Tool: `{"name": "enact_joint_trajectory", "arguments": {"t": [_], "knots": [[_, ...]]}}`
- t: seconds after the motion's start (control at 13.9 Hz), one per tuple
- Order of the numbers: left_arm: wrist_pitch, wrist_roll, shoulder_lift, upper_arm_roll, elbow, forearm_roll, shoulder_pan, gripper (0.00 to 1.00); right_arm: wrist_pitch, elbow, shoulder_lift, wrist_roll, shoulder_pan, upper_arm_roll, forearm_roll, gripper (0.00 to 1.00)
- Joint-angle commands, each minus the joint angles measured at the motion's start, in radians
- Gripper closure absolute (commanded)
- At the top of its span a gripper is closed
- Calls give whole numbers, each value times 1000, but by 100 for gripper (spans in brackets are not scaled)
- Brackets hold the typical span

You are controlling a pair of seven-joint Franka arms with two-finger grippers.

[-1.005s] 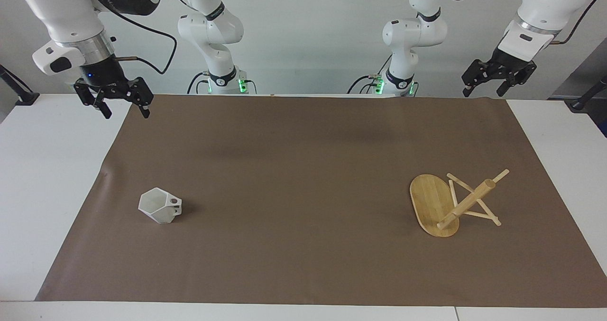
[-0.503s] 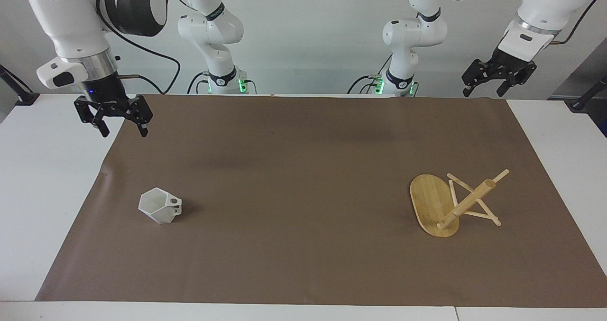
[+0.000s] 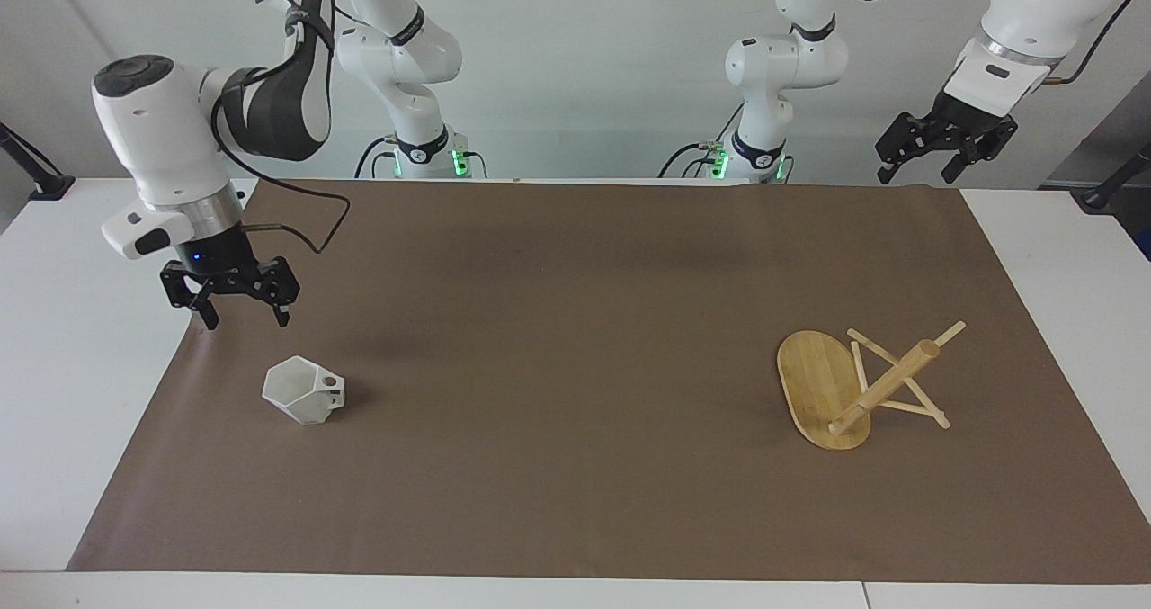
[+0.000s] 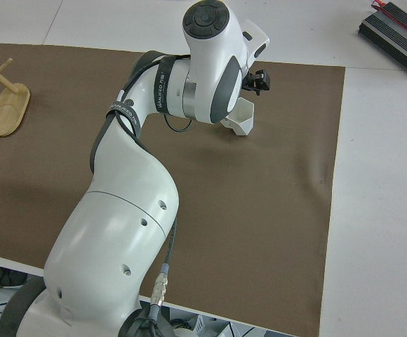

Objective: Hang cup on rack

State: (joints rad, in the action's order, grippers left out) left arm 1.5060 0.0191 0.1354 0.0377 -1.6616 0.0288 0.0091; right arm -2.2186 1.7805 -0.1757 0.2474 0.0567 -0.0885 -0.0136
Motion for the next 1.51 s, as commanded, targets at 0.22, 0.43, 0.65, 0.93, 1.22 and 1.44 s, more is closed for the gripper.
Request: {"name": "enact_joint_trajectory", "arguments": {"t": [0.22, 0.43, 0.65, 0.93, 1.22, 1.44], "knots": [[-6, 5, 26, 7, -24, -18, 8, 0, -159, 56, -76, 153, 9, -7, -3, 0], [-6, 5, 26, 7, -24, -18, 8, 0, -200, 74, -107, 154, 14, -7, -3, 0], [-7, 5, 26, 5, -24, -18, 8, 0, -254, 91, -129, 173, 21, -17, -5, 0], [-6, 5, 26, 7, -24, -18, 8, 0, -271, 93, -149, 162, 22, -22, -16, 0], [-6, 5, 26, 5, -24, -18, 8, 0, -280, 93, -174, 116, 25, -30, -23, 0], [-6, 5, 26, 7, -24, -18, 8, 0, -277, 93, -174, 70, 26, -36, -23, 0]]}}
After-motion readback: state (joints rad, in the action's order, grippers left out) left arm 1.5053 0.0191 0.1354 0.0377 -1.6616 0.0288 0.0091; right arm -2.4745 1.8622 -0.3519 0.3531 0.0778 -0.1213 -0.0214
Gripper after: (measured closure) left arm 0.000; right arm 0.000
